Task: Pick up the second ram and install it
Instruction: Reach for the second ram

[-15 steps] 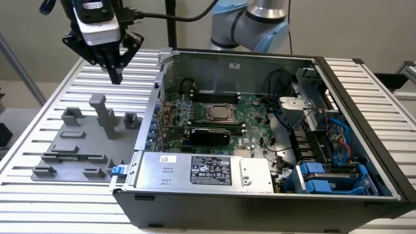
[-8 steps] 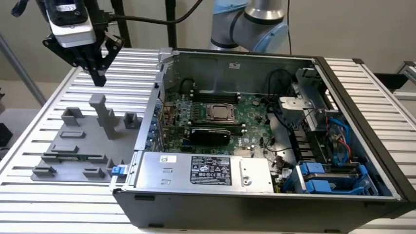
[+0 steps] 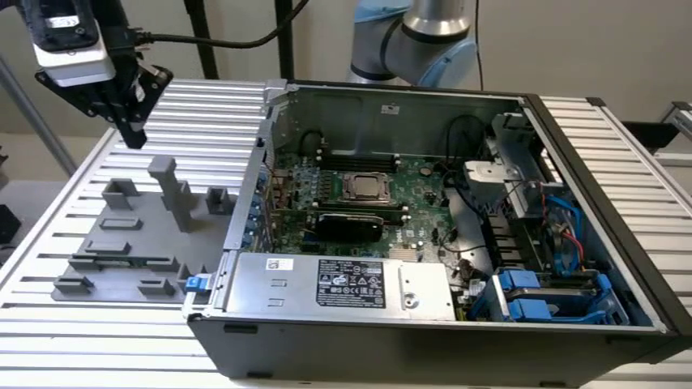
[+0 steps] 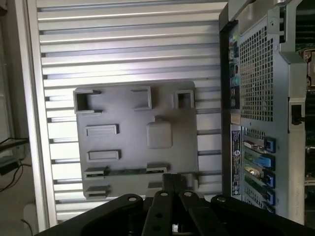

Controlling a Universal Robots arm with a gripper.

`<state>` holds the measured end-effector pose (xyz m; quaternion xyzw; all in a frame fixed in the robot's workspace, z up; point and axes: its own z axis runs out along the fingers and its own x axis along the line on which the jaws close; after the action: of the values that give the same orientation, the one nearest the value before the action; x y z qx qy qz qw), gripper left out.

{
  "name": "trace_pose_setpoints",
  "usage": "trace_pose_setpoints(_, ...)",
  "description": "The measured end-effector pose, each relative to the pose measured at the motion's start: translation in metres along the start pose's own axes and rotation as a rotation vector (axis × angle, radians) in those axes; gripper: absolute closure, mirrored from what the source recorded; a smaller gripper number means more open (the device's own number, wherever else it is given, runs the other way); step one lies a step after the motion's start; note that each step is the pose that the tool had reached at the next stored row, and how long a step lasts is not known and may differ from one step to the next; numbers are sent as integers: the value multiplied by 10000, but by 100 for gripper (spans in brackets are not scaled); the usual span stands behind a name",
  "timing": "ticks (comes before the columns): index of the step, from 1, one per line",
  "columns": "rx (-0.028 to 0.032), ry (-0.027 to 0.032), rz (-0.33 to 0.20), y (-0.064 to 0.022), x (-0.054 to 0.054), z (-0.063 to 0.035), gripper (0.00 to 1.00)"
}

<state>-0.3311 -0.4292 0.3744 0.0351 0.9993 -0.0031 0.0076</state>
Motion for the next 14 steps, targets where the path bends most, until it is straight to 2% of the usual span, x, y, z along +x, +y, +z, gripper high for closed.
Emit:
trace_pose_setpoints(11, 44, 7, 0, -34, 504, 130, 100)
trace_pose_setpoints(14, 48, 28, -1, -44, 636, 165, 100)
